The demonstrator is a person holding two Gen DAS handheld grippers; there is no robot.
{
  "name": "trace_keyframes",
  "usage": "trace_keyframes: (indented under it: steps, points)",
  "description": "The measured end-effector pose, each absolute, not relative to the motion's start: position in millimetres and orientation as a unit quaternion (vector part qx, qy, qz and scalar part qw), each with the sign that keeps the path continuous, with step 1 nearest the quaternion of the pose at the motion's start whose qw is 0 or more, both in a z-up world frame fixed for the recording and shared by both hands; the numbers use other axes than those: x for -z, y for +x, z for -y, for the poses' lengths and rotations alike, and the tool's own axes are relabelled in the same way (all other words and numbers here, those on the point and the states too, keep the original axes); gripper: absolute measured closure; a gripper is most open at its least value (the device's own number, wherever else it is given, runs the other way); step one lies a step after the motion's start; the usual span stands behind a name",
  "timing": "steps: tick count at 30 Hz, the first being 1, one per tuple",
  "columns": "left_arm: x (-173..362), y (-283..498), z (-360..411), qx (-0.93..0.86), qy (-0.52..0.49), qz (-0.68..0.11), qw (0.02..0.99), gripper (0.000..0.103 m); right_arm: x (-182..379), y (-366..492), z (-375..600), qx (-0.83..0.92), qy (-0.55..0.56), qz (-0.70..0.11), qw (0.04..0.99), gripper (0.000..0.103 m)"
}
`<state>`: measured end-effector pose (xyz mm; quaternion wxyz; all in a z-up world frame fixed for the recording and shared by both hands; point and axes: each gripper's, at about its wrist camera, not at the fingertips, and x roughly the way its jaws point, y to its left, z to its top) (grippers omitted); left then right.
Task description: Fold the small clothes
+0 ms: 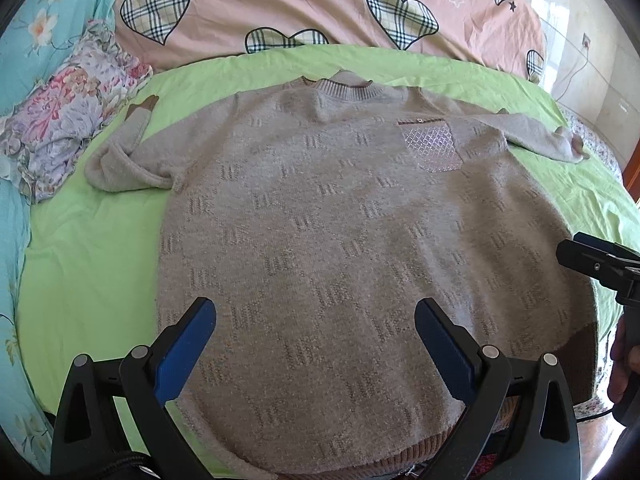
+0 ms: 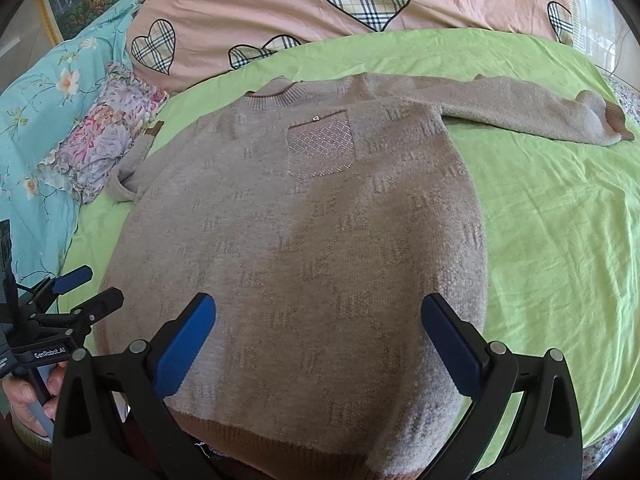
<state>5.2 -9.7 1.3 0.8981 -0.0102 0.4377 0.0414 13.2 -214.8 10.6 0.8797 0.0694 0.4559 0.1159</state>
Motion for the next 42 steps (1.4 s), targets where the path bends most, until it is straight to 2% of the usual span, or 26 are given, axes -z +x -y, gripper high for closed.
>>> trace_keyframes:
  steps: [42]
  points:
    - [-1, 36, 0, -0.056, -0.009, -0.449, 0.892, 0.003, -15, 43, 212, -0.124, 0.085, -0.473, 0.868, 0.001]
